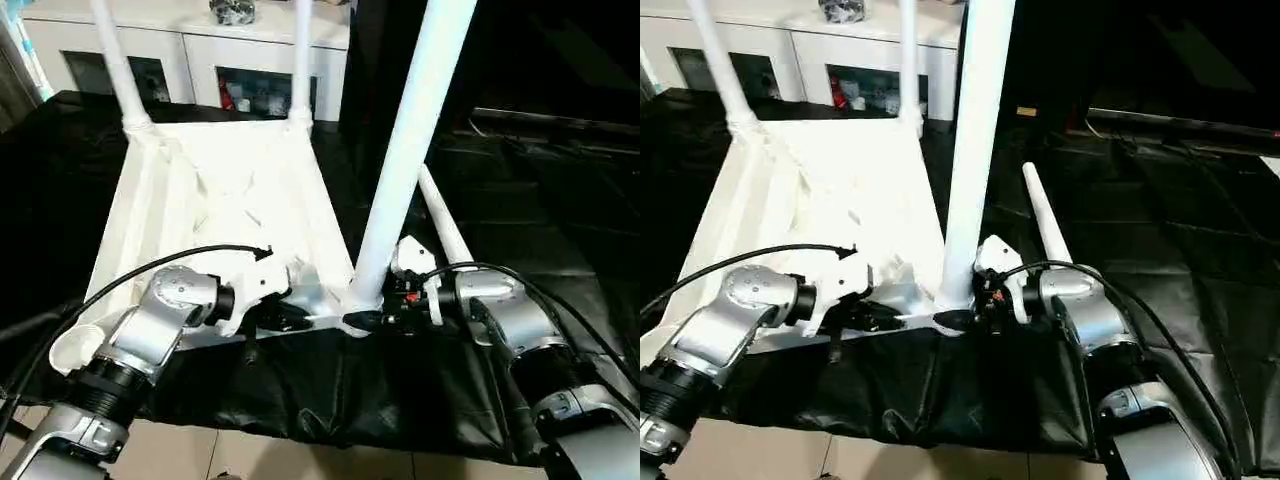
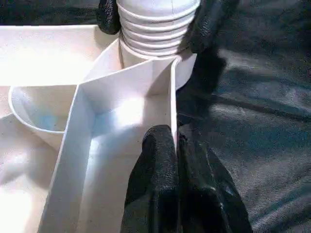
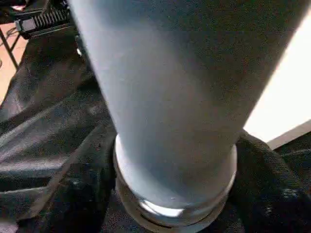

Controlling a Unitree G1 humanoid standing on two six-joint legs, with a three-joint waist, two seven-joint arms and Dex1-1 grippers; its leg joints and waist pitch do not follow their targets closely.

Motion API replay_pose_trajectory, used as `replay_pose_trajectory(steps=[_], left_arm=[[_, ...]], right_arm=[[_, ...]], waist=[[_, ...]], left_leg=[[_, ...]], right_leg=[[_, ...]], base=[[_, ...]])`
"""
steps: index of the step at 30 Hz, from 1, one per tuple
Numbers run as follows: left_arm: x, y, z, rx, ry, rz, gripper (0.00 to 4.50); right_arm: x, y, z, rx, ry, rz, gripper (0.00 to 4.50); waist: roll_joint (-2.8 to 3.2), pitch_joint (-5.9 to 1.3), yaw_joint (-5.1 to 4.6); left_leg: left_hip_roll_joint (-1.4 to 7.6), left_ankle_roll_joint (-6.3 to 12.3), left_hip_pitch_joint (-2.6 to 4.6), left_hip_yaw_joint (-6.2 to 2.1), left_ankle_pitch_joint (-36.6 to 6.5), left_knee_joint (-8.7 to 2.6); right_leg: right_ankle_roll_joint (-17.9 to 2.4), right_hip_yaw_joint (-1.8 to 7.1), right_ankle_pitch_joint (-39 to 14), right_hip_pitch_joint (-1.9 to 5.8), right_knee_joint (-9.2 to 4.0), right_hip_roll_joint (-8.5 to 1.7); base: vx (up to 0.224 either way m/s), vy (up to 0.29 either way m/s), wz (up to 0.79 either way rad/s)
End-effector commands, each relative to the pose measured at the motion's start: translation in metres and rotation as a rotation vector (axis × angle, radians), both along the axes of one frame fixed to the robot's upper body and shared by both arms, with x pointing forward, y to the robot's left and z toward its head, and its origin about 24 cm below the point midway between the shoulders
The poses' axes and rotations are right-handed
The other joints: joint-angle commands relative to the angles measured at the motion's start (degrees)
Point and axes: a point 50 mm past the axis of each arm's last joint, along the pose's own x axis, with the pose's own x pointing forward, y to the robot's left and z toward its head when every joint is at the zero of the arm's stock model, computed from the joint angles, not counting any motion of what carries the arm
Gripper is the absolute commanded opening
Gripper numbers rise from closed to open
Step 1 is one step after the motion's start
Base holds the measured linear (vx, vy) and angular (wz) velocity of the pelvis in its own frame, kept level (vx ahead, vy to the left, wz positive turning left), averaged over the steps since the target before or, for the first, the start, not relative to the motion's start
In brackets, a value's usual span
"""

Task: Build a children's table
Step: Rotate leg to tighten

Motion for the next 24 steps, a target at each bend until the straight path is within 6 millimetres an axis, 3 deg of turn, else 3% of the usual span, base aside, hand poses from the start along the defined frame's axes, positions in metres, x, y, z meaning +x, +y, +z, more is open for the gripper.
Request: replay_pose_trajectory(steps=[1,7,8,12,15,17,19,22,24], left_arm=[[-0.002,-0.017,0.004,-0.022,-0.027,-0.074,0.00],[-0.002,-0.019,0.004,-0.047,-0.020,-0.055,0.00],[0.003,-0.023,0.005,-0.068,-0.035,0.002,0.00],[0.011,-0.028,0.007,-0.089,-0.057,0.074,0.00],[0.024,-0.039,0.010,-0.101,-0.095,0.206,0.00],[0.028,-0.044,0.010,-0.101,-0.111,0.257,0.00],[0.034,-0.054,0.011,-0.111,-0.134,0.354,0.00],[0.038,-0.068,0.012,-0.139,-0.156,0.446,0.00],[0.038,-0.072,0.013,-0.145,-0.161,0.443,0.00]], right_arm=[[-0.010,0.018,-0.001,0.027,0.027,0.122,3.10],[-0.013,0.020,-0.006,0.026,0.046,0.110,2.78],[-0.006,0.024,-0.013,-0.008,0.029,-0.008,2.78],[0.005,0.028,-0.020,-0.041,0.005,-0.171,2.76],[0.023,0.039,-0.024,-0.010,0.044,-0.485,2.75],[0.028,0.044,-0.025,0.007,0.066,-0.576,2.75],[0.034,0.054,-0.024,0.032,0.081,-0.693,2.75],[0.037,0.067,-0.020,0.066,0.060,-0.739,2.75],[0.038,0.071,-0.017,0.081,0.047,-0.728,2.75]], waist=[[0.39,-4.24,-0.18],[0.25,-4.17,-0.20],[0.17,-4.18,-0.20],[0.19,-3.98,-0.64],[-0.17,-3.86,-2.01],[-0.22,-4.02,-2.33],[-0.04,-4.01,-2.63],[-0.04,-4.16,-2.82],[-0.30,-4.50,-2.44]], left_leg=[[0.06,2.93,-0.27,0.74,-9.54,-3.96],[0.04,2.53,-0.30,0.72,-10.22,-4.01],[0.07,2.50,-0.27,0.71,-10.32,-4.03],[-0.16,0.96,-0.26,0.60,-12.03,-4.19],[-0.62,-0.22,-0.33,0.29,-14.55,-4.14],[-0.69,-0.17,-0.41,0.14,-14.56,-3.99],[-0.59,0.06,-0.11,0.20,-14.65,-3.96],[-0.32,0.28,-0.26,0.29,-13.75,-4.00],[-0.42,1.15,-0.39,0.45,-12.35,-3.88]], right_leg=[[-10.29,2.85,-14.06,4.16,-4.37,-2.31],[-9.50,2.82,-15.95,4.19,-4.56,-2.37],[-9.41,2.80,-16.37,4.16,-4.63,-2.39],[-7.75,2.63,-20.90,4.02,-5.11,-2.37],[-4.59,2.21,-28.85,3.84,-6.01,-2.38],[-3.08,1.95,-31.15,3.89,-6.39,-2.55],[-3.46,1.96,-30.07,3.34,-6.45,-2.40],[-5.02,2.06,-25.93,3.39,-5.99,-2.42],[-5.83,2.22,-22.42,3.64,-5.53,-2.39]], base=[[0.000,0.000,0.00],[0.000,0.000,0.00],[0.000,0.000,0.00],[0.000,0.000,0.00],[0.000,0.000,0.00],[0.000,0.000,0.00],[0.000,0.000,0.00],[0.000,0.000,0.00],[0.000,0.000,0.00]])
